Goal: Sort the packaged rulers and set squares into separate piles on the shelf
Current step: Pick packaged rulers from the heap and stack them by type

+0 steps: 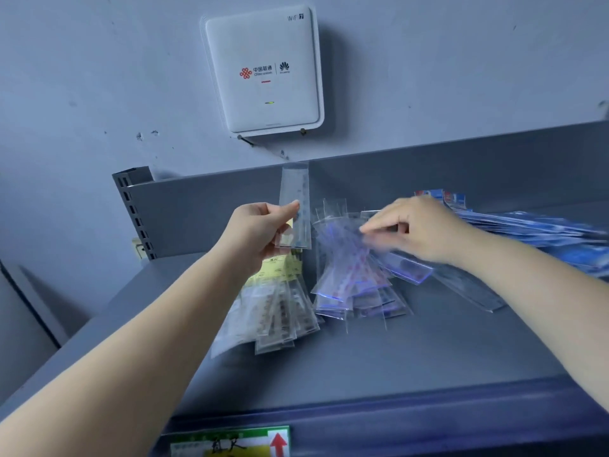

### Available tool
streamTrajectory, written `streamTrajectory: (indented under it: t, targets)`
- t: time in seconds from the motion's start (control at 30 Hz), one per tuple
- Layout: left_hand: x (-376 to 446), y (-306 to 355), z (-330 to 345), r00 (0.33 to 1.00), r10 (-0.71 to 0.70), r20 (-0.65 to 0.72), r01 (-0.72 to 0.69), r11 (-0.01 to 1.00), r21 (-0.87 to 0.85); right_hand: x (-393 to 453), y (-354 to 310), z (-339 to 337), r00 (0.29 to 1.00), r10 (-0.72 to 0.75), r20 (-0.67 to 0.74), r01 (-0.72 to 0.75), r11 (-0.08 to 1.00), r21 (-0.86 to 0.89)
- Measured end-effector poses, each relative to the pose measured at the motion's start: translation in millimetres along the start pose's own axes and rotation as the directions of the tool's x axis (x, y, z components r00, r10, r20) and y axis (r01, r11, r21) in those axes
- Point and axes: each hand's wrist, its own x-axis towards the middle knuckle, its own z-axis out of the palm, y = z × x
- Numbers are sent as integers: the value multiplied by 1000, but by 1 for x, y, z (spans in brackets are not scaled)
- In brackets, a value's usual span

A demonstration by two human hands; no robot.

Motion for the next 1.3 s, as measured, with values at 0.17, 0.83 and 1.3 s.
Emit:
streamTrajectory:
  t: [0.17,0.83,1.3]
  targets:
    - [-6,-3,25,996,74,42,-79,990,118,-4,-2,3,984,102,143,-107,994,26]
    - [-12,-24,39,966,181,185,-256,769,586,-2,-11,20,908,353,226,-409,866,289]
    - [2,-14,-47,989,134,70,-151,873,464,33,-96,40,961,225,162,-260,932,252]
